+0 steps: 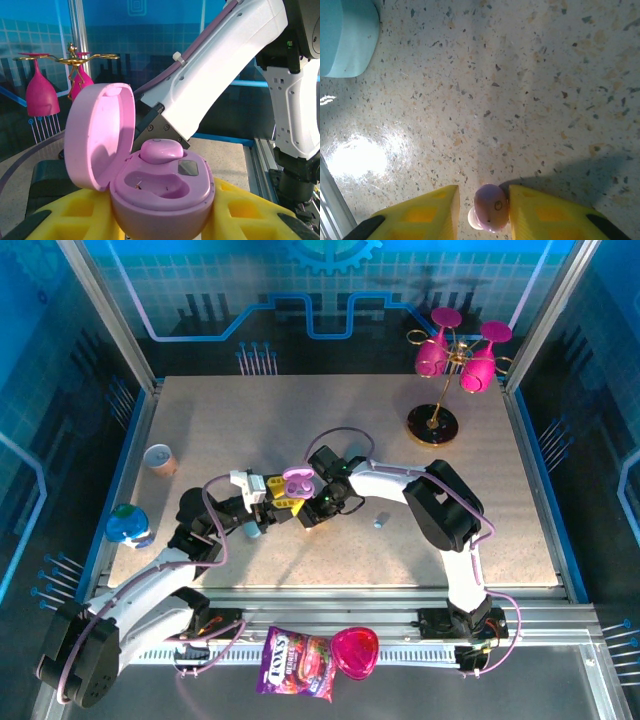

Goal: Insert wireless bluetooth earbuds into charging case

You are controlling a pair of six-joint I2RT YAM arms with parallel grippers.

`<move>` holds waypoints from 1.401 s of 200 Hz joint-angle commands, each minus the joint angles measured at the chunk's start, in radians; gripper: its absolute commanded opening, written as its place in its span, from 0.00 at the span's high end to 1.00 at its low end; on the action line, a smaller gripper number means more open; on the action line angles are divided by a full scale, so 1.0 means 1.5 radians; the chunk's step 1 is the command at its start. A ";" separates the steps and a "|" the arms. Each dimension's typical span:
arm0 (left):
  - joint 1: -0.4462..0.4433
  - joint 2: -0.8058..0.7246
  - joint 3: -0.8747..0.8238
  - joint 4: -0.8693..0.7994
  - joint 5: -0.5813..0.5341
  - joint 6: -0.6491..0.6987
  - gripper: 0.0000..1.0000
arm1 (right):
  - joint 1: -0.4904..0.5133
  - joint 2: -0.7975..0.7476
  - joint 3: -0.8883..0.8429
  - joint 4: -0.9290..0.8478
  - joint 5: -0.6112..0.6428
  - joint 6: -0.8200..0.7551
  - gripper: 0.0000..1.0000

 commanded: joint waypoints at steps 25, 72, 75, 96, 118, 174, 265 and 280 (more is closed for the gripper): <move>-0.005 0.002 0.009 0.014 0.003 -0.001 0.68 | 0.009 -0.007 -0.006 -0.021 -0.006 -0.010 0.75; -0.004 0.002 0.006 0.014 -0.001 0.001 0.68 | 0.009 -0.020 -0.010 -0.028 0.012 -0.014 0.79; -0.004 0.002 0.006 0.014 -0.001 0.001 0.68 | 0.009 -0.022 -0.011 -0.028 0.014 -0.014 0.79; -0.004 0.002 0.004 0.014 -0.007 0.005 0.68 | 0.006 -0.043 -0.022 -0.021 0.031 -0.009 0.81; -0.003 0.001 0.001 0.012 -0.018 0.010 0.68 | -0.004 -0.083 -0.044 -0.005 0.046 0.002 0.81; -0.004 0.005 -0.019 0.006 -0.120 0.052 0.68 | -0.053 -0.202 -0.098 -0.011 0.101 0.013 0.82; -0.005 0.093 -0.045 0.061 -0.212 0.092 0.68 | -0.067 -0.375 -0.060 -0.102 0.150 0.005 0.82; -0.009 0.109 -0.040 0.059 -0.218 0.101 0.68 | -0.050 -0.385 -0.037 -0.112 0.166 0.006 0.82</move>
